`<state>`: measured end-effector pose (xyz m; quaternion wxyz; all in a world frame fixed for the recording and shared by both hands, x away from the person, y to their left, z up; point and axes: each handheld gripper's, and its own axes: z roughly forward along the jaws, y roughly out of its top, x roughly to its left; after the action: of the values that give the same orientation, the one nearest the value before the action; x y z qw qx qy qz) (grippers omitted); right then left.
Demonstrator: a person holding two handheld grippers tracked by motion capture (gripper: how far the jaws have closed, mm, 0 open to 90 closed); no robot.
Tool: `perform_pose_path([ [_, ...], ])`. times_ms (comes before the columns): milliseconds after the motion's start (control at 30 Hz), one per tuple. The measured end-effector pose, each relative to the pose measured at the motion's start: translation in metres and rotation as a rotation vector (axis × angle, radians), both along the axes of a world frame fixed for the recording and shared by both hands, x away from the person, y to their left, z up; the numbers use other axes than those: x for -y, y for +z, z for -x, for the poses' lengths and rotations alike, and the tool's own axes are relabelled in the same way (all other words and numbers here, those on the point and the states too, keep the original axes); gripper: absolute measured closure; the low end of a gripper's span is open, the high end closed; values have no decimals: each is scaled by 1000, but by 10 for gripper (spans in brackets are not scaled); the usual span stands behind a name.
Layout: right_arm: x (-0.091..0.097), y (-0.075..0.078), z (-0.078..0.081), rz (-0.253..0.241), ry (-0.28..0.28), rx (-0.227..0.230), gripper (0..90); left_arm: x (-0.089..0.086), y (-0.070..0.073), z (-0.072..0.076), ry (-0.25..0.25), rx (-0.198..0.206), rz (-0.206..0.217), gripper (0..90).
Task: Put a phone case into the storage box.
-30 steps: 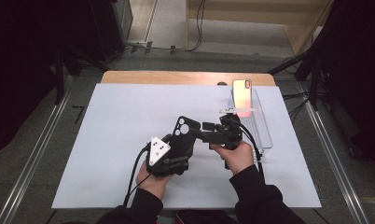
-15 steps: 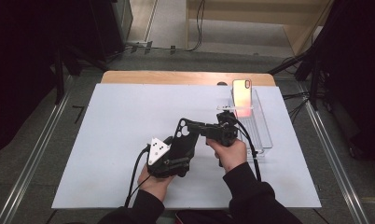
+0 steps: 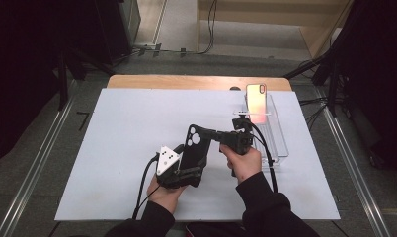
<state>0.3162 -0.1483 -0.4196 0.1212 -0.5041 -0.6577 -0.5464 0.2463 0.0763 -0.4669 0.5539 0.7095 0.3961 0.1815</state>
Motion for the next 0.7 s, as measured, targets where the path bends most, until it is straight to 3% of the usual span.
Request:
perform_pose_path([
  [100, 1, 0, 0, -17, 3, -19, 768, 0, 0, 0, -7, -3, 9, 132],
  [200, 0, 2, 1, -17, 12, -11, 771, 1, 2, -1, -8, -24, -2, 127],
  [333, 0, 3, 1, -14, 20, -17, 771, 3, -1, -4, -29, -93, 1, 89],
  [433, 2, 5, 2, 1, 14, 1, 771, 2, 0, -6, -38, -129, 19, 88],
  [700, 9, 13, 5, 88, -14, 77, 771, -2, 11, -7, -74, -158, 8, 92],
])
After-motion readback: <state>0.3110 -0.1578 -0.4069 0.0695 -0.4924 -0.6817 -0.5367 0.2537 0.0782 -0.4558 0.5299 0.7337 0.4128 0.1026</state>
